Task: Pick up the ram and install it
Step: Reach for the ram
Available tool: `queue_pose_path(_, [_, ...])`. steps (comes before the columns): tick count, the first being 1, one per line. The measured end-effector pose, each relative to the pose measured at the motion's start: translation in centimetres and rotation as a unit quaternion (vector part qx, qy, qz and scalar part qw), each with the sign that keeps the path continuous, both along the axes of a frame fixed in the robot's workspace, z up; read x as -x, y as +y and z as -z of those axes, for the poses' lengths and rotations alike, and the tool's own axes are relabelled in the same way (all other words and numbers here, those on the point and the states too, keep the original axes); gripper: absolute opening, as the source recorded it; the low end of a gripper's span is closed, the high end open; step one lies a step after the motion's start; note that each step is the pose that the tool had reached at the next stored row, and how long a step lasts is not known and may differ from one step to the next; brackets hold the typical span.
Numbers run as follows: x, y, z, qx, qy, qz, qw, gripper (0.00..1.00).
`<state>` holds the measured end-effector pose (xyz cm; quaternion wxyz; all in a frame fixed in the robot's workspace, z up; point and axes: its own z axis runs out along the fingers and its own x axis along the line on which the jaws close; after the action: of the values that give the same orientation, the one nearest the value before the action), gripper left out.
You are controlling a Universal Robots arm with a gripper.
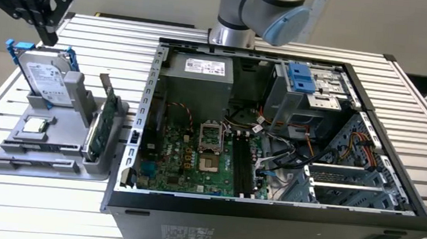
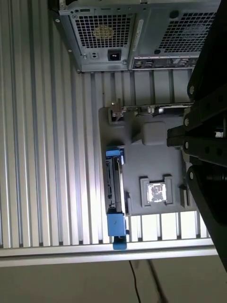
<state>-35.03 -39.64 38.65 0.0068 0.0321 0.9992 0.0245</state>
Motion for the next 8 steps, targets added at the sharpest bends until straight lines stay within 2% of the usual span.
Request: queue_pose_path(8, [1.53, 0.00, 0.00, 0.0000, 0.0000, -0.001, 1.0000, 0.00])
